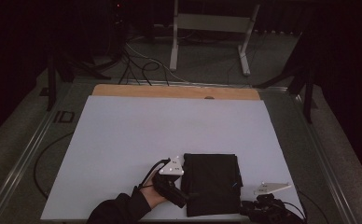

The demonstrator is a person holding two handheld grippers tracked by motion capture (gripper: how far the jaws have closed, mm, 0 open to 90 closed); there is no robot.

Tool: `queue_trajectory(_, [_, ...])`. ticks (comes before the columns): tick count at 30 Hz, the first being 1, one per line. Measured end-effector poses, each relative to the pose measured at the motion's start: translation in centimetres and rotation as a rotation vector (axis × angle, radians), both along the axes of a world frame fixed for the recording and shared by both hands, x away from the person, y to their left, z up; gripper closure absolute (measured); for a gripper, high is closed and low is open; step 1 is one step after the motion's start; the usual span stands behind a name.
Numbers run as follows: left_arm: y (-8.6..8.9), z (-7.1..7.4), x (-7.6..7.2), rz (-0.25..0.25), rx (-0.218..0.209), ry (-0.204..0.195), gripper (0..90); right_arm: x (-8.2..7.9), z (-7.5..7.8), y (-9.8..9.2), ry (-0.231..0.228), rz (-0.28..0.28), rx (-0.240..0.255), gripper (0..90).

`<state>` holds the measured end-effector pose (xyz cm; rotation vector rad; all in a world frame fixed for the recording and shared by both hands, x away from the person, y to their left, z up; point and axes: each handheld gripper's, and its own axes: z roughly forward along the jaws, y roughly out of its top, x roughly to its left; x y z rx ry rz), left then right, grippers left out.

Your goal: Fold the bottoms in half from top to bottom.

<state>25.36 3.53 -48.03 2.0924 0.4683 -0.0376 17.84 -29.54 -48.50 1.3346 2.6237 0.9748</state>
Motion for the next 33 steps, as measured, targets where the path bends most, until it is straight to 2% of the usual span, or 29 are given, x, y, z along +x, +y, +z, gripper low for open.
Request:
queue_trajectory(2, [0.0,0.1,0.0,0.003,-0.001,-0.004,1.5,0.1,0.4,-0.2,-0.021,-0.015,0.009,46.5])
queue_trajectory(6, [0.0,0.2,0.0,0.009,-0.002,-0.016,0.4,0.6,1.1,-0.1,-0.061,-0.039,0.005,28.6])
queue_trajectory(9, [0.0,0.4,0.0,0.015,0.000,-0.026,0.1,1.1,1.7,0.0,-0.084,-0.036,0.018,20.7])
queue_trajectory(11, [0.1,0.5,0.0,0.025,0.000,-0.029,0.1,1.5,2.3,0.1,-0.094,-0.037,0.036,19.4])
queue_trajectory(15, [0.4,0.8,0.4,0.047,-0.009,-0.024,0.0,2.3,3.2,0.3,-0.136,-0.038,0.037,16.2])
queue_trajectory(18, [0.5,1.1,0.6,0.072,-0.015,-0.026,0.0,3.1,3.8,0.7,-0.180,-0.044,0.023,14.0])
queue_trajectory(22, [0.7,1.5,1.2,0.096,-0.002,-0.026,0.0,4.3,4.4,1.6,-0.216,-0.032,0.012,11.8])
queue_trajectory(28, [0.8,2.0,2.0,0.132,-0.003,-0.016,0.0,6.1,4.5,2.9,-0.274,-0.014,-0.007,9.7])
queue_trajectory(33, [0.8,1.9,2.6,0.176,0.001,-0.009,0.0,7.6,4.1,3.3,-0.351,-0.052,-0.001,9.8])
